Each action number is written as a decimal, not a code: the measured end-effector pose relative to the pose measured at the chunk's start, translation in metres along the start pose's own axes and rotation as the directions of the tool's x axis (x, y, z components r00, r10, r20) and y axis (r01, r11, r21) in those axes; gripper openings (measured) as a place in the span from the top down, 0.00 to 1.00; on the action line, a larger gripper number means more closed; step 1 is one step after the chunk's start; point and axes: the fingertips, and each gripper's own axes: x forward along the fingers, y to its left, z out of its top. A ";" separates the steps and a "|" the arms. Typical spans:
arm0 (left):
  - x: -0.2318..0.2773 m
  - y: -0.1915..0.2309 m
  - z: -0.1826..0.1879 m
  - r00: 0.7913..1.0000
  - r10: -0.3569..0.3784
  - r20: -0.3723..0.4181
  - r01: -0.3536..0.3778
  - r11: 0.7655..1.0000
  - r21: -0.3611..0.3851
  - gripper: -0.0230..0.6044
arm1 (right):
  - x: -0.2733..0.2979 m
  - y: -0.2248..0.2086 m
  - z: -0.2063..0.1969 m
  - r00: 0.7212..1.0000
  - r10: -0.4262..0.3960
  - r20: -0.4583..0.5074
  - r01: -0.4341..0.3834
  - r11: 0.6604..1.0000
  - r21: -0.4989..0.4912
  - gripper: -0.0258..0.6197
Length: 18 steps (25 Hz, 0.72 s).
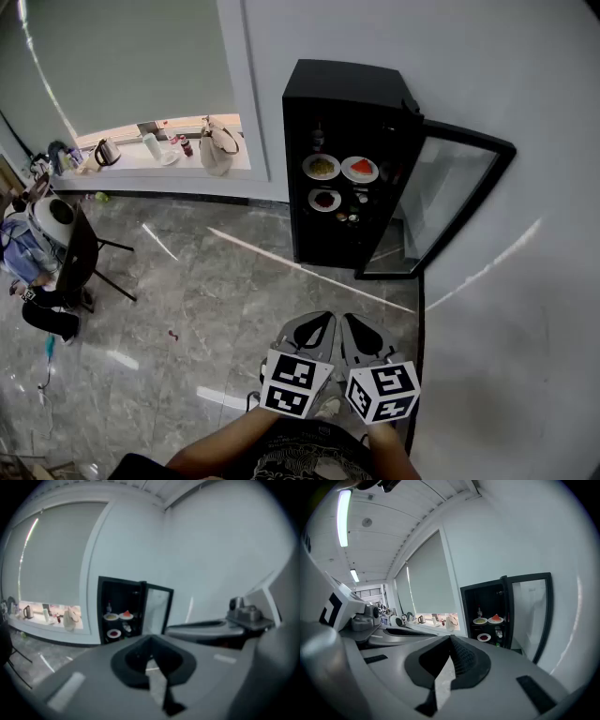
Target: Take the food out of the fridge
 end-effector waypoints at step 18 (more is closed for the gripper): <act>0.032 -0.023 0.003 0.999 0.032 -0.003 -0.032 0.999 -0.027 0.97 | -0.006 -0.037 -0.003 0.999 0.042 0.005 -0.043 0.999 0.024 0.96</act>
